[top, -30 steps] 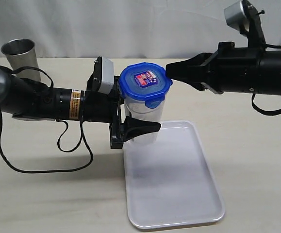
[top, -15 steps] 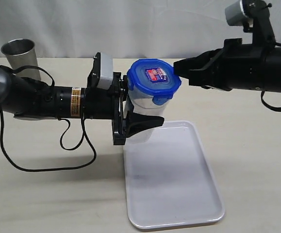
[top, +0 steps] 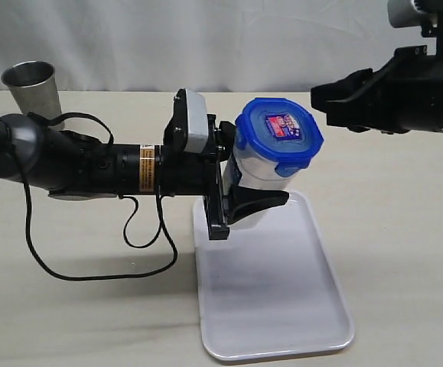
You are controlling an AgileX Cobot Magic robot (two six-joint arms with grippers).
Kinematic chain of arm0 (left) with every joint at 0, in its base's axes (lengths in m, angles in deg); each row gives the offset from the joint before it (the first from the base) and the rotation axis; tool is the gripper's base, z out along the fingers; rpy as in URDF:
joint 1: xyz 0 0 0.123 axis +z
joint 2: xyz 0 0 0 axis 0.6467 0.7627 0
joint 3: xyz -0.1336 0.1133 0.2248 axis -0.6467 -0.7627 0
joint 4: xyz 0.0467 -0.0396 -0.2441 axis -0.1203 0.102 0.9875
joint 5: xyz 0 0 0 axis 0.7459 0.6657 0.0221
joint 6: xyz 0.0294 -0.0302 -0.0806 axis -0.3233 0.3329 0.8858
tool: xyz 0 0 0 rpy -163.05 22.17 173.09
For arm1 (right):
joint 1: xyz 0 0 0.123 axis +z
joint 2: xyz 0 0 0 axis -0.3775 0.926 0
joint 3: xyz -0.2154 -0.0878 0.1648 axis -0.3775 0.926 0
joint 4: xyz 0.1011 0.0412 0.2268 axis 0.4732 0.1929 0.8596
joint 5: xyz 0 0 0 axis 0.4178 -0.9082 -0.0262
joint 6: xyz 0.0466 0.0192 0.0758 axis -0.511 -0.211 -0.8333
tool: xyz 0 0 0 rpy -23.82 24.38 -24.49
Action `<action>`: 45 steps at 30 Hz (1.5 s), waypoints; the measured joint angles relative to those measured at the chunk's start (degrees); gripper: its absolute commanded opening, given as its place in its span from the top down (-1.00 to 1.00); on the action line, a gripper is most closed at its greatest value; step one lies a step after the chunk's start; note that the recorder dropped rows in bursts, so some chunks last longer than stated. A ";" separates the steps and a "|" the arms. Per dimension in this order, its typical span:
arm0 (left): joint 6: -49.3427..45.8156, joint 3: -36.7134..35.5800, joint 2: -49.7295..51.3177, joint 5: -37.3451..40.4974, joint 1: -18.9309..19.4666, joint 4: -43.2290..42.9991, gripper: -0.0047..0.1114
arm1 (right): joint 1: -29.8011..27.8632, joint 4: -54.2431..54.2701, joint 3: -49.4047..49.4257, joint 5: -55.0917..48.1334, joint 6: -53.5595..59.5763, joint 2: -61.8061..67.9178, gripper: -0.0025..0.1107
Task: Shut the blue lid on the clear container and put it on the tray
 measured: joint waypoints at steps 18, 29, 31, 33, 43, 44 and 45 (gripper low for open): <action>-1.06 0.00 2.85 5.65 -2.09 10.78 0.92 | -2.09 -0.52 0.09 -10.06 1.21 7.43 0.88; 0.38 0.69 9.78 4.03 -2.33 9.94 0.92 | -1.95 -0.35 0.09 -10.07 1.21 7.31 0.88; 0.38 1.15 10.22 3.44 -2.33 9.29 0.92 | -1.95 -0.35 0.09 -10.07 1.21 7.31 0.88; 0.38 1.15 10.22 3.44 -2.45 9.16 0.91 | -1.95 -0.26 0.09 -10.19 1.21 7.31 0.88; -0.65 1.43 10.22 3.47 -2.03 7.33 -0.56 | -1.95 -0.13 0.09 -10.45 1.21 7.31 0.88; -0.88 1.43 10.22 3.58 -2.03 7.33 -0.61 | -1.95 -0.02 0.09 -10.57 1.21 7.31 0.88; -0.86 1.43 10.22 4.00 -2.03 7.33 -0.64 | -1.95 0.10 0.09 -10.70 1.33 7.31 0.88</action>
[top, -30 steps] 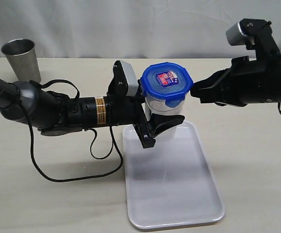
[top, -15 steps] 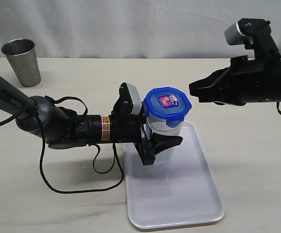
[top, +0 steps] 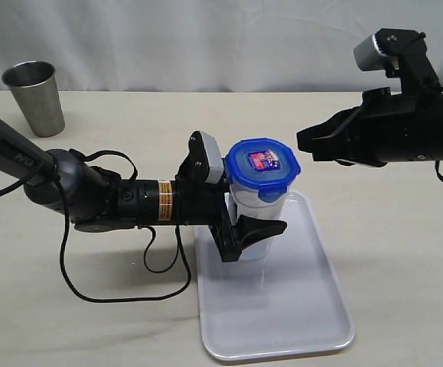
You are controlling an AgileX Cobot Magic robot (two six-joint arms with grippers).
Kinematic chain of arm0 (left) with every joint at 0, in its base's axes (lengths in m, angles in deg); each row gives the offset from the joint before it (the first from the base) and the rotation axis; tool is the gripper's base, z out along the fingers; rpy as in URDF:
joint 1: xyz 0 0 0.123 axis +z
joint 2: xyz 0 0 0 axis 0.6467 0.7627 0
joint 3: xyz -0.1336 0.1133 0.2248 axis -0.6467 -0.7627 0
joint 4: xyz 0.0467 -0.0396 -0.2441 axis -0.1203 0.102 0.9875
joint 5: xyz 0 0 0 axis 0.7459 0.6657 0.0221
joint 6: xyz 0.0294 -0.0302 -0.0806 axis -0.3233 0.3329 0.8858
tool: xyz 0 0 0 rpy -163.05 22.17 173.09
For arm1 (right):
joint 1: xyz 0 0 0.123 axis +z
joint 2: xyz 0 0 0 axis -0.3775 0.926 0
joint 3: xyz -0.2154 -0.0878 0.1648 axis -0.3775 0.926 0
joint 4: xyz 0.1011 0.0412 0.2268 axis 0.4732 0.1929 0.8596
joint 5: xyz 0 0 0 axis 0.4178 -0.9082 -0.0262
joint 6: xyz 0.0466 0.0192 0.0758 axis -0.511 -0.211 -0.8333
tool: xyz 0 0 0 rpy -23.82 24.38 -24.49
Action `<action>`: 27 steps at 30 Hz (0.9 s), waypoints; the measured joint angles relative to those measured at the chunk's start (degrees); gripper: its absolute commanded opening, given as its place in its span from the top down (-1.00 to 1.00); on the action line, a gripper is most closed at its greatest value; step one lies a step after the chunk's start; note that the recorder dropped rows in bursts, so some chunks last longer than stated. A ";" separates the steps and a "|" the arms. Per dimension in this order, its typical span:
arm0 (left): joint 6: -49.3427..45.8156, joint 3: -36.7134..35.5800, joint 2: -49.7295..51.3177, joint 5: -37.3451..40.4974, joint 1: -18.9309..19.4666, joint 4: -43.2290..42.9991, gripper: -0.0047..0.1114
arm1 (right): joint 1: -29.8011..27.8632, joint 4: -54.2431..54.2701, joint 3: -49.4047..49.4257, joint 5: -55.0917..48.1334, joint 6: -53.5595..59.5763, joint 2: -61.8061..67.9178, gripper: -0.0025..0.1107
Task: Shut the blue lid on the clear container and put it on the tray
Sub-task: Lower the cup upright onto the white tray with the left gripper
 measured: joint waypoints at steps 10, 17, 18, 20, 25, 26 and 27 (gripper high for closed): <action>-0.04 0.00 0.00 1.94 0.00 -1.94 -0.70 | 0.00 0.24 0.00 -0.45 0.23 0.00 0.88; -0.04 0.00 0.00 2.05 0.00 -2.08 -0.89 | 0.00 0.33 0.00 -0.45 0.34 0.00 0.88; -0.04 0.00 0.00 2.05 0.00 -2.08 -0.89 | 0.00 0.33 0.00 -0.45 0.34 0.00 0.88; -0.04 0.00 0.00 2.05 0.00 -2.08 -0.89 | 0.00 0.46 0.00 -0.45 0.34 0.00 0.88; -0.04 0.00 0.00 2.05 0.78 -2.51 -0.89 | 0.00 0.46 0.00 -0.45 0.56 0.00 0.88; -0.04 0.00 0.00 2.05 1.21 -2.65 -0.89 | 0.00 0.46 0.00 -0.45 0.56 0.00 0.88; -0.04 0.00 0.00 2.05 1.50 -2.97 -0.89 | 0.00 0.46 0.00 -0.45 0.56 0.00 0.88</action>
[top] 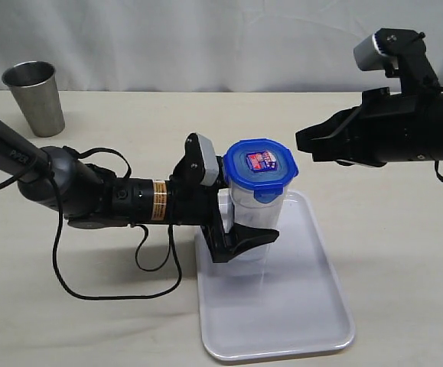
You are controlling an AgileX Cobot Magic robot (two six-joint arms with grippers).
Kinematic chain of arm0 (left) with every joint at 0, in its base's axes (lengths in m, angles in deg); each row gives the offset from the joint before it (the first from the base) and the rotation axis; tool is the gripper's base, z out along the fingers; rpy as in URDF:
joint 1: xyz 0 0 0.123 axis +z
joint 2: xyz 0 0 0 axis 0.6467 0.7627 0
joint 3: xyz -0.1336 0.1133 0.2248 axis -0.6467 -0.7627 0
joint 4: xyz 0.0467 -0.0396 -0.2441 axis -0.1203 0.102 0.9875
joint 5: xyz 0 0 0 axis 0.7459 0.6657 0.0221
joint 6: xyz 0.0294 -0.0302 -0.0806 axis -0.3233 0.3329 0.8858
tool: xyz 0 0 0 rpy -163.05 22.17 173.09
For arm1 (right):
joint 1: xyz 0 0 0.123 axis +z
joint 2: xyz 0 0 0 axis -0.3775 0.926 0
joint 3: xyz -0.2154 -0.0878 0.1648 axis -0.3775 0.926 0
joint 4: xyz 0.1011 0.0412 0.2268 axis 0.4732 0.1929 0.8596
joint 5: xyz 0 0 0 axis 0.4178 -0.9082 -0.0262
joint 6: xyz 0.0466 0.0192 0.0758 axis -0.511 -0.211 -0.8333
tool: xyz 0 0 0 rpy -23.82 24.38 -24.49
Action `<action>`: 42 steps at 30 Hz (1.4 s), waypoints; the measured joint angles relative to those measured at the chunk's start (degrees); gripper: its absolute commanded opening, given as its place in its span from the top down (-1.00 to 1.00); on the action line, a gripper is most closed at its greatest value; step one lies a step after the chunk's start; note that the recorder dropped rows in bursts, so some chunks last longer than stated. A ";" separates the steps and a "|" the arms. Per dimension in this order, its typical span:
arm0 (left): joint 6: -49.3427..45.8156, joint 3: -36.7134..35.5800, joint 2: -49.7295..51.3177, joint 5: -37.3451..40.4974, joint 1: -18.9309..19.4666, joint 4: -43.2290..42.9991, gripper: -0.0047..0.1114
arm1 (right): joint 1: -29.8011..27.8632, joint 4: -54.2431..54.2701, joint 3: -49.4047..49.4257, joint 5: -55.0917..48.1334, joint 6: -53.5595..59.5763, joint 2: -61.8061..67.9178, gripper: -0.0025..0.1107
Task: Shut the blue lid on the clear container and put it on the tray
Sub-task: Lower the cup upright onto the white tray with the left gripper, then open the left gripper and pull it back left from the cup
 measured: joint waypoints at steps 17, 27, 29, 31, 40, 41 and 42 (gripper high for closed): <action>6.56 0.00 -0.36 0.00 7.76 -14.19 -0.89 | 0.00 0.00 0.00 0.00 0.56 0.00 0.88; 14.01 0.00 -8.74 0.05 14.36 -22.89 -0.89 | 0.00 0.00 0.00 -0.12 0.69 0.00 0.88; 15.54 0.00 -10.05 1.40 15.69 -23.34 -0.89 | 0.00 0.00 0.00 -0.12 1.07 0.00 0.88; 16.98 0.00 -11.26 3.20 16.73 -23.81 -0.89 | 0.00 0.00 0.00 -0.12 1.49 0.00 0.88; 26.65 0.00 -14.80 13.65 17.79 -25.48 -0.41 | 0.00 2.46 0.00 -0.12 4.40 0.00 0.88; 28.07 0.00 -15.03 14.95 17.79 -25.89 -0.26 | 0.00 2.46 0.00 -0.12 4.57 0.00 0.88; 29.57 0.00 -15.34 16.22 17.79 -26.35 -0.10 | 0.00 2.55 0.00 -0.12 4.67 0.00 0.88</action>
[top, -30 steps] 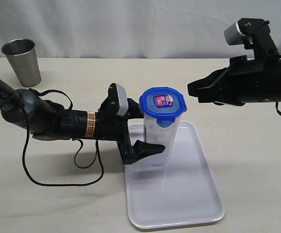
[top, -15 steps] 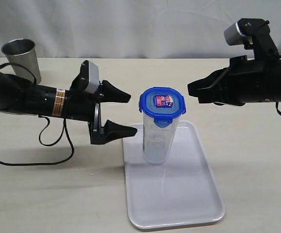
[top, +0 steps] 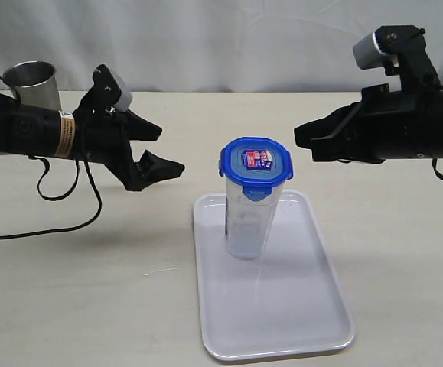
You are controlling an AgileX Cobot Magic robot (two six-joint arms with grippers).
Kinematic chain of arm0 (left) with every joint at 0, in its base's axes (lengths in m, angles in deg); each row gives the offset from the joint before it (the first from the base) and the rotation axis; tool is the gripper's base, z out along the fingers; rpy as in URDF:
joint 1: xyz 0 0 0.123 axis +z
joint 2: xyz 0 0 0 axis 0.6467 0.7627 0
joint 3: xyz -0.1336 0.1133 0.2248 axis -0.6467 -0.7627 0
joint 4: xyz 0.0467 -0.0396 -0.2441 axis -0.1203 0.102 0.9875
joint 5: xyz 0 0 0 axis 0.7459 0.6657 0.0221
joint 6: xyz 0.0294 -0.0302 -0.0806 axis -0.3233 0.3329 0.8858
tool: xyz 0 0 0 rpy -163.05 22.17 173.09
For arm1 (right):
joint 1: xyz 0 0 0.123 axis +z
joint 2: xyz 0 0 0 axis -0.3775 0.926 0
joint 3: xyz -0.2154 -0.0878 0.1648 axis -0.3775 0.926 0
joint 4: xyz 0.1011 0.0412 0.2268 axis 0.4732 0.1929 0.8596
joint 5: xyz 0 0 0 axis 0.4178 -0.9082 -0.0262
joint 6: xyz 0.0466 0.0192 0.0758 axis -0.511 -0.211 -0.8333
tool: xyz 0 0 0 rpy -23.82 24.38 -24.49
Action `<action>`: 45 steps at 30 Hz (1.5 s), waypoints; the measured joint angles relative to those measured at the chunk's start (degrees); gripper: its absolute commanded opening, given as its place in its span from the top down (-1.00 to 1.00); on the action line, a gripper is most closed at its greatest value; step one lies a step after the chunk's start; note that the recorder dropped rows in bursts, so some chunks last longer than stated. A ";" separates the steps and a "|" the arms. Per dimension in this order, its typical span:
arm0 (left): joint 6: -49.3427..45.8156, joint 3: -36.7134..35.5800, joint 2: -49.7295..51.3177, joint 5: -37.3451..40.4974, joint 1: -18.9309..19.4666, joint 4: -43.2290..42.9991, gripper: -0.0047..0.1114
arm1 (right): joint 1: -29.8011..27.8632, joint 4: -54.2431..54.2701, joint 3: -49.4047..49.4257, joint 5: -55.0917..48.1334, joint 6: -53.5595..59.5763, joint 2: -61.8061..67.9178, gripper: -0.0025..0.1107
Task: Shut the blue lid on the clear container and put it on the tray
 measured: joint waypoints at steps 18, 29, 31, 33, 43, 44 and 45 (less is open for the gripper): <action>30.15 0.00 -9.57 11.95 0.00 -13.11 0.92 | 0.00 0.00 0.00 0.00 2.70 0.00 0.88; 25.13 -6.66 -20.07 23.44 0.04 -3.38 0.92 | 0.00 1.61 1.17 4.18 5.74 -5.55 0.88; 13.60 -9.57 -22.83 18.62 0.04 8.90 0.92 | 0.00 4.26 2.24 5.10 8.02 -6.06 0.88; -2.16 -14.42 -25.38 13.38 0.04 25.89 0.92 | 0.00 6.99 2.92 5.45 11.05 -6.19 0.88; -36.79 -26.52 -43.53 12.36 0.04 63.50 0.92 | 0.00 13.16 3.32 5.58 18.83 -9.51 0.88; -36.94 -26.80 -45.00 12.58 0.04 63.63 0.92 | 0.00 13.30 3.32 5.58 18.95 -10.43 0.88; -37.05 -27.19 -46.37 13.15 0.04 63.77 0.92 | 0.00 13.37 3.32 5.58 19.08 -11.34 0.88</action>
